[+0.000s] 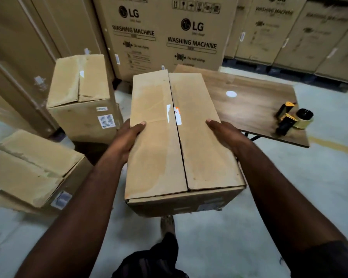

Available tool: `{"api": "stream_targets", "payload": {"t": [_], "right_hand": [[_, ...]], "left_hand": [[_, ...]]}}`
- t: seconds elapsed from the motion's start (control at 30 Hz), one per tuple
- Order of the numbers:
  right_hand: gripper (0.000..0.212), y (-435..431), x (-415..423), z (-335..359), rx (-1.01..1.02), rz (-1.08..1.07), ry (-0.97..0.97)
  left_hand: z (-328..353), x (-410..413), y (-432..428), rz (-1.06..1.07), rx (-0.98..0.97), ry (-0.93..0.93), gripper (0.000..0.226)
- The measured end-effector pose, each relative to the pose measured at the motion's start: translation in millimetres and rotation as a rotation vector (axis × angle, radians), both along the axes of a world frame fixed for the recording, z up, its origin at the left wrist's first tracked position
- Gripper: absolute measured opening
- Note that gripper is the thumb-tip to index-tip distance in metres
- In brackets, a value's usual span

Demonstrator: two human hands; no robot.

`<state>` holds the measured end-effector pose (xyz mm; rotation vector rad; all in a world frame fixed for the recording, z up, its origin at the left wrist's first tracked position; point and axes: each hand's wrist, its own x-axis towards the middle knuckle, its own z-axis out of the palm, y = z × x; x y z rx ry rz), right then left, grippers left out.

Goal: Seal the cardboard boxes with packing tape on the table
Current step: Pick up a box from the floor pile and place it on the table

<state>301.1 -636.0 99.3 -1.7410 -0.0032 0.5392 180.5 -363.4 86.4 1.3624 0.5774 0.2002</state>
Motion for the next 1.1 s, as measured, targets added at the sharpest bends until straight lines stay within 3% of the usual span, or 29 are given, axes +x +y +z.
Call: {"api": "stream_targets", "payload": {"t": [0.13,0.27,0.43,1.1], "right_hand": [[0.037,-8,50,0,0.016,-0.092,0.027],[0.071,-9,104,7,-0.091,-0.190,0.004],[0.034,-9,160,8,-0.066,-0.264,-0.024],[0.020,-72,351,-28,-0.011,-0.366,0.014]], "left_hand": [[-2,66,6,-0.129,0.048,0.005,0.038],[4,131,10,-0.180,0.080,0.007,0.034],[-1,210,16,-0.257,0.068,-0.006,0.050],[-17,431,-49,-0.349,0.120,0.037,0.032]]}}
